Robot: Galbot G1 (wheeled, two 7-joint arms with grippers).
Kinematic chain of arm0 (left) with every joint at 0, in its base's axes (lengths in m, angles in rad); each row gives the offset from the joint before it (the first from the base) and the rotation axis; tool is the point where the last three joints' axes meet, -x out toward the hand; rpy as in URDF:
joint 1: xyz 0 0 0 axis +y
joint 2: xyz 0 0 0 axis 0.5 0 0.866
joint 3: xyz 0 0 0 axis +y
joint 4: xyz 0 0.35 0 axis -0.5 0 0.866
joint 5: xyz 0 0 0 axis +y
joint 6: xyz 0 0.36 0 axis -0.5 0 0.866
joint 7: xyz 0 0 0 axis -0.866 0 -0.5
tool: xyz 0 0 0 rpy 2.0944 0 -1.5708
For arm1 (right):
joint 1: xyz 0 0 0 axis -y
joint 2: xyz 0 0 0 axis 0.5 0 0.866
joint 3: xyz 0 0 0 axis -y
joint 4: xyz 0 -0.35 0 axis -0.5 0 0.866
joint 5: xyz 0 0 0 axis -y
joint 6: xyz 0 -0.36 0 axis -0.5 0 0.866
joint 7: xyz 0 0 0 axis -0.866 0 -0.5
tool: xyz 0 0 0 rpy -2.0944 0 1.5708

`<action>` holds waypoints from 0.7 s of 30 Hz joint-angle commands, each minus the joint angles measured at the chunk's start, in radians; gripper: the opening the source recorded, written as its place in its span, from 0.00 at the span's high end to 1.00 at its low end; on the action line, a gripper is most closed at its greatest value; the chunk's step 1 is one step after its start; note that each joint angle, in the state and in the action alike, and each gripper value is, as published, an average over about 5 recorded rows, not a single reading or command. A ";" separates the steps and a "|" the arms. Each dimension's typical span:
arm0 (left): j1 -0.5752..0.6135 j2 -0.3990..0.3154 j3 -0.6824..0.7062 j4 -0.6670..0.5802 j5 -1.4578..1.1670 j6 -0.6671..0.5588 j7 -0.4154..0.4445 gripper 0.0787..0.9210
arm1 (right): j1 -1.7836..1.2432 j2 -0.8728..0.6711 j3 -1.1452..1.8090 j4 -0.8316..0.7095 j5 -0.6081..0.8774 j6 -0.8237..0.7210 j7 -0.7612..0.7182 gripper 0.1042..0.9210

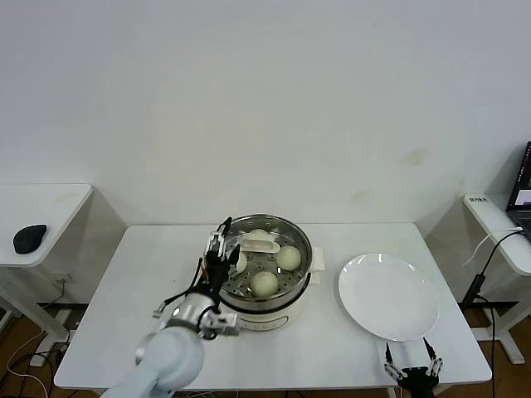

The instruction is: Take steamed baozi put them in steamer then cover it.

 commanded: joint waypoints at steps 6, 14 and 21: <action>0.577 -0.059 -0.454 -0.161 -1.114 -0.483 -0.438 0.12 | -0.017 -0.055 -0.025 0.040 0.055 -0.003 -0.010 0.12; 0.722 -0.147 -0.517 -0.145 -1.354 -0.483 -0.465 0.12 | -0.049 -0.164 -0.067 0.106 0.160 -0.059 -0.039 0.12; 0.759 -0.214 -0.504 -0.052 -1.364 -0.524 -0.445 0.12 | -0.079 -0.201 -0.099 0.159 0.228 -0.111 -0.077 0.12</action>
